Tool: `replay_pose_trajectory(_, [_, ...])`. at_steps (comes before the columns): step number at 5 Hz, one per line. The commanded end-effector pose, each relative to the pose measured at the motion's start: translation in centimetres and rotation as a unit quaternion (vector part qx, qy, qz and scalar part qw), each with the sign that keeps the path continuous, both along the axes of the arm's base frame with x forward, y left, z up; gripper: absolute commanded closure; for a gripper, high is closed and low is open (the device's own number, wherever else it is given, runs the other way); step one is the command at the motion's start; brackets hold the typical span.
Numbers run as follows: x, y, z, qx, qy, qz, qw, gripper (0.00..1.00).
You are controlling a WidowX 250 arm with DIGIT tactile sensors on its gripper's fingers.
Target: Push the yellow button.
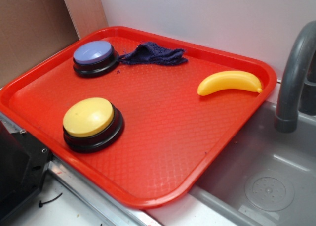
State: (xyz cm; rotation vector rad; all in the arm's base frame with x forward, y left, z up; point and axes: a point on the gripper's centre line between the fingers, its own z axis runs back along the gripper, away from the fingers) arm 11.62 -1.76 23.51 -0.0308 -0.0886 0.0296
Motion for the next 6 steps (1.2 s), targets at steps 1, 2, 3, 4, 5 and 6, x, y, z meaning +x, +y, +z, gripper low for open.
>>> replay_pose_trajectory(1, [0.0,0.0,0.0,0.0,0.0,0.0,1.0,0.0])
replay_pose_trajectory(2, [2.5,-0.7,-5.0,0.001,-0.01,-0.042,0.999,0.0])
replay_pose_trajectory(3, [3.8,-2.0,-10.0,0.021,-0.022,-0.078,0.996,0.0])
replay_pose_trajectory(4, [4.1,-3.0,-14.4,0.028,-0.005,-0.108,0.994,0.0])
replay_pose_trajectory(5, [4.5,-3.3,-16.2,0.031,0.017,-0.124,0.992,0.0])
replay_pose_trajectory(6, [5.0,-3.4,-17.3,0.03,0.028,-0.137,0.99,0.0])
